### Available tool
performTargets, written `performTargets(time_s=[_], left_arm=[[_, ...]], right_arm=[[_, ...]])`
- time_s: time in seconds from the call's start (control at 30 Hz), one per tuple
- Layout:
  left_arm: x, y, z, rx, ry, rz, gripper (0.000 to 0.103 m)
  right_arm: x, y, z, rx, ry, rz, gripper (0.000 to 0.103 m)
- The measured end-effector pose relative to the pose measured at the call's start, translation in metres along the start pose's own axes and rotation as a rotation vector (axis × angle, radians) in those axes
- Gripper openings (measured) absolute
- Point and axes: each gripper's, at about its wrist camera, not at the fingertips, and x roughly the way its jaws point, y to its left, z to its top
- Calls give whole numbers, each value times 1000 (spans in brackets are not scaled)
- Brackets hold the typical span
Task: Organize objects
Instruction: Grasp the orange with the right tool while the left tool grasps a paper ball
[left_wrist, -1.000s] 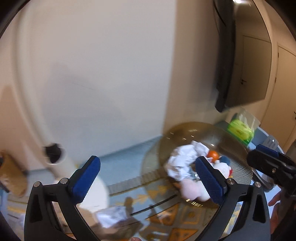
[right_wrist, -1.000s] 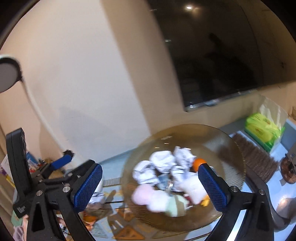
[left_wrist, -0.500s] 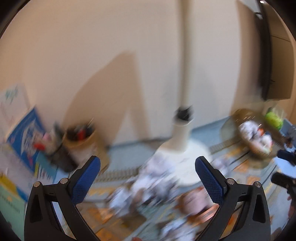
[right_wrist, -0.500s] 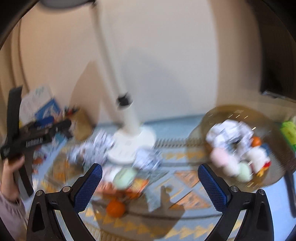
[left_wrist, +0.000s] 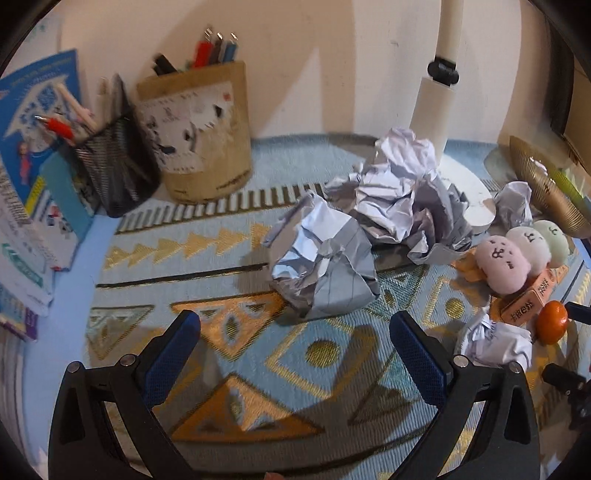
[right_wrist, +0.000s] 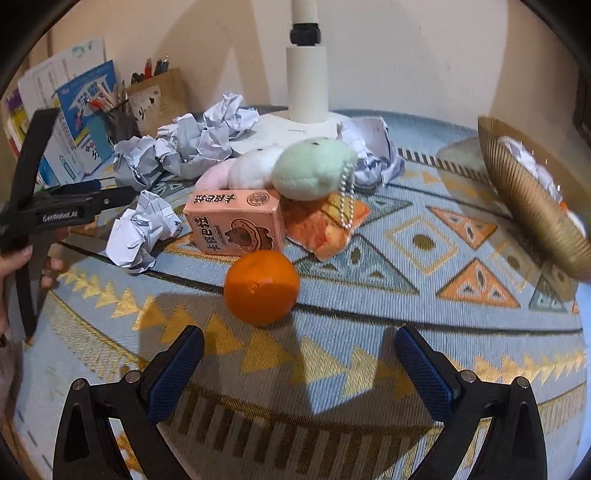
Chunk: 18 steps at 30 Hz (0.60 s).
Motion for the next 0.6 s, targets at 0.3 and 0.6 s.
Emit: performTargets(time_s=[0.3,0.6], left_arm=[[29,-3,24,-4,59,2,103],[27,-4,26,-13,60,10,103]], right_arm=[[11,-5,15,28,-13,-19,103],[5,-4,13,32,-41,-24,83]])
